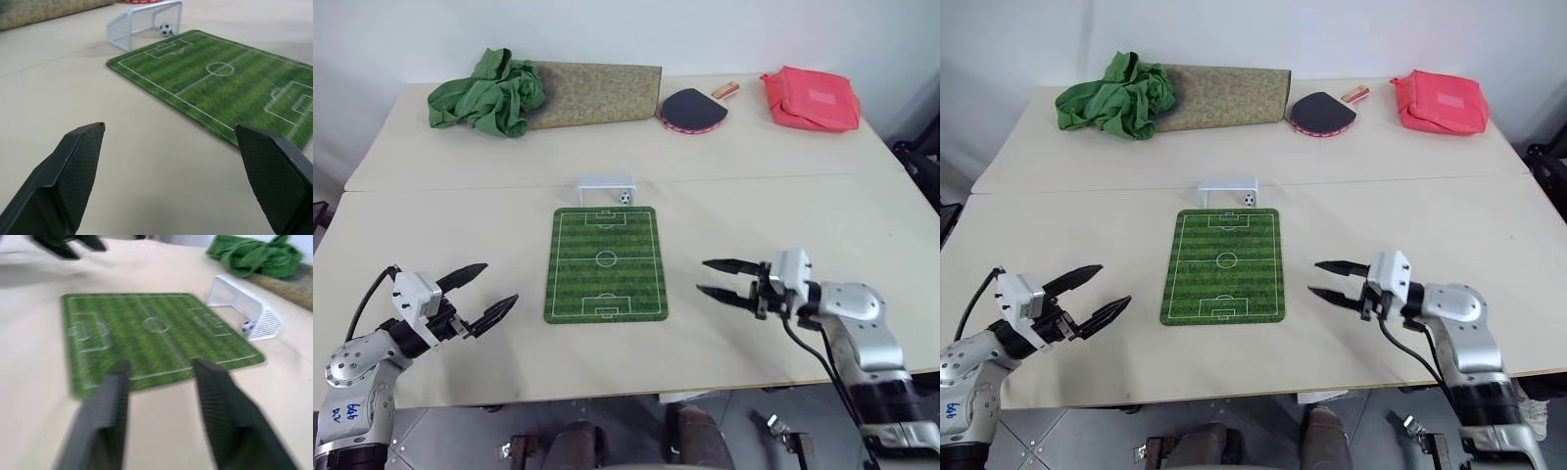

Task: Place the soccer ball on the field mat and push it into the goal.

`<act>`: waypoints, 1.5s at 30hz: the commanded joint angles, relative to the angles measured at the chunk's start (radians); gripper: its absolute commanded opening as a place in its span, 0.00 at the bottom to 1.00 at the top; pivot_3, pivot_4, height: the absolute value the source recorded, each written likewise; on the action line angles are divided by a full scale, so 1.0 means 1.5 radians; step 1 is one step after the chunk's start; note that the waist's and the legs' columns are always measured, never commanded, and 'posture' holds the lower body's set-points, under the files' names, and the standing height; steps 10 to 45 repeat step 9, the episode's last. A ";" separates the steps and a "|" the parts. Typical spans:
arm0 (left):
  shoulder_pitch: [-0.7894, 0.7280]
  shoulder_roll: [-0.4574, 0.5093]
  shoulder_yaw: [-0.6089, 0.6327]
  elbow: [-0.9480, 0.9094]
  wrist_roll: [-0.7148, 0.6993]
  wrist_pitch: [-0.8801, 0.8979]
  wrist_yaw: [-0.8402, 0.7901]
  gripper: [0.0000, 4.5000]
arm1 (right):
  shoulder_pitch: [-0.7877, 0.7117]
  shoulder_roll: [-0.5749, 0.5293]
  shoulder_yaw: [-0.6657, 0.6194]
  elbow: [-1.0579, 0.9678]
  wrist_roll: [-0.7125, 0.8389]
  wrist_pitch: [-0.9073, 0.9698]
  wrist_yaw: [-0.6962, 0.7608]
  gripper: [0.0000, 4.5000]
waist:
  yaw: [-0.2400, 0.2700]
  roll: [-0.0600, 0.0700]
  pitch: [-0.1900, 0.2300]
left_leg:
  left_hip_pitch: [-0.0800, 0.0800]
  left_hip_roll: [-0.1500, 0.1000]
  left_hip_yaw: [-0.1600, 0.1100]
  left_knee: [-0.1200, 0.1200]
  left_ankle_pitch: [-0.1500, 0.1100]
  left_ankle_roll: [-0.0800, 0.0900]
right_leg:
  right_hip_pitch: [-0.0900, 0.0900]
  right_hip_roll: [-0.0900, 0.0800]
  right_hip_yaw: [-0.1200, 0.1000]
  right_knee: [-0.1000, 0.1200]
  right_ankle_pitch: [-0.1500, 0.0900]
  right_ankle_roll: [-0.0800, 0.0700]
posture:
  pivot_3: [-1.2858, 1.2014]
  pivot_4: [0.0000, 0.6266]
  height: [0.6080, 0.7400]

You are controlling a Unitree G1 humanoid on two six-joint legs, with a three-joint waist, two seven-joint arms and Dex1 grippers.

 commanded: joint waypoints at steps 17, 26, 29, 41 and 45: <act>0.071 0.021 0.090 0.003 -0.015 -0.040 -0.014 1.00 | 0.074 -0.058 -0.144 0.017 0.022 -0.045 -0.009 0.99 | 0.001 0.000 0.000 | 0.002 0.000 -0.002 0.000 0.000 0.000 | 0.001 -0.001 0.001 0.000 0.000 0.000 | 0.52 0.24 1.00; 0.071 0.021 0.090 0.003 -0.015 -0.040 -0.014 1.00 | 0.074 -0.058 -0.144 0.017 0.022 -0.045 -0.009 0.99 | 0.001 0.000 0.000 | 0.002 0.000 -0.002 0.000 0.000 0.000 | 0.001 -0.001 0.001 0.000 0.000 0.000 | 0.52 0.24 1.00; 0.071 0.021 0.090 0.003 -0.015 -0.040 -0.014 1.00 | 0.074 -0.058 -0.144 0.017 0.022 -0.045 -0.009 0.99 | 0.001 0.000 0.000 | 0.002 0.000 -0.002 0.000 0.000 0.000 | 0.001 -0.001 0.001 0.000 0.000 0.000 | 0.52 0.24 1.00; 0.071 0.021 0.090 0.003 -0.015 -0.040 -0.014 1.00 | 0.074 -0.058 -0.144 0.017 0.022 -0.045 -0.009 0.99 | 0.001 0.000 0.000 | 0.002 0.000 -0.002 0.000 0.000 0.000 | 0.001 -0.001 0.001 0.000 0.000 0.000 | 0.52 0.24 1.00; 0.071 0.021 0.090 0.003 -0.015 -0.040 -0.014 1.00 | 0.074 -0.058 -0.144 0.017 0.022 -0.045 -0.009 0.99 | 0.001 0.000 0.000 | 0.002 0.000 -0.002 0.000 0.000 0.000 | 0.001 -0.001 0.001 0.000 0.000 0.000 | 0.52 0.24 1.00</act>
